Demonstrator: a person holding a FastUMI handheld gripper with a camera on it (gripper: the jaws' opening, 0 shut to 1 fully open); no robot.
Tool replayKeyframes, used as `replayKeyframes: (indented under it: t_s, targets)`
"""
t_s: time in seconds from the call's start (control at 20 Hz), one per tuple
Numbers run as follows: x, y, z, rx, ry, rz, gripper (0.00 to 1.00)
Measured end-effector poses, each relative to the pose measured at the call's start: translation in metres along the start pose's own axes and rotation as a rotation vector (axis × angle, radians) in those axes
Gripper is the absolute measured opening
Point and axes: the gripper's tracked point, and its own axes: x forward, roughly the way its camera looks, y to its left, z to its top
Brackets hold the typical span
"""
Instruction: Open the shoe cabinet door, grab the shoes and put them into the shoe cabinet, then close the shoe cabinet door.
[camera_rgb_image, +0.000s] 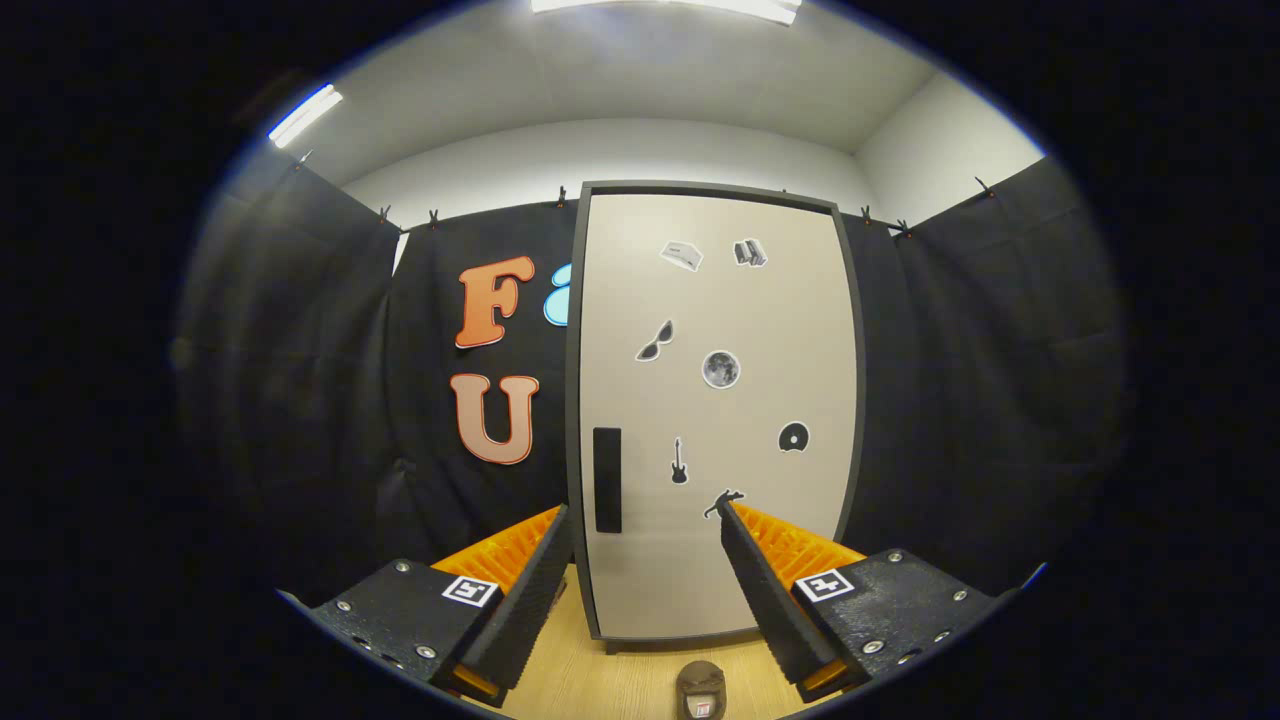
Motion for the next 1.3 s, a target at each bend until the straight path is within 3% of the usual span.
replayKeyframes:
  t_s: [0.4,0.6,1.0,1.2,1.3]
  targets:
    - [0.071,0.026,-0.001,0.004,-0.022,0.033,0.92]
    - [0.109,0.029,-0.008,0.007,-0.007,0.043,0.87]
    - [0.17,0.042,-0.037,0.027,0.05,0.073,0.68]
    - [0.184,0.045,-0.048,0.013,0.079,0.071,0.54]
    - [0.185,0.044,-0.048,0.008,0.077,0.058,0.43]
